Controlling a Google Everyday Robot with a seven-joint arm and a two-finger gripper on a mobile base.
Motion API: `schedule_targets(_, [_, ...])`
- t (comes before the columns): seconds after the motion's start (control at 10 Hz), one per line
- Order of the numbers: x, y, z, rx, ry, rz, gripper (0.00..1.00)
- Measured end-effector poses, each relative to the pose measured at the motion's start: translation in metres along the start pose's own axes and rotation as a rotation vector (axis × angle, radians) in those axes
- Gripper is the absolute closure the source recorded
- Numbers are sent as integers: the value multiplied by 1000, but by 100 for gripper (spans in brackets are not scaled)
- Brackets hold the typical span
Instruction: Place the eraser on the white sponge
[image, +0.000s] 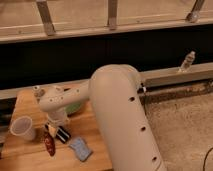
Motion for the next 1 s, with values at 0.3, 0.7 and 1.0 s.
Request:
schedule_targets(0.3, [1,0,-2,-2,-11,-3,87])
schedule_targets(0.7, [-5,2,-47,2,-88,-30,100])
schedule_targets(1.0, [-3,-8,-94,66,-135,-31,100])
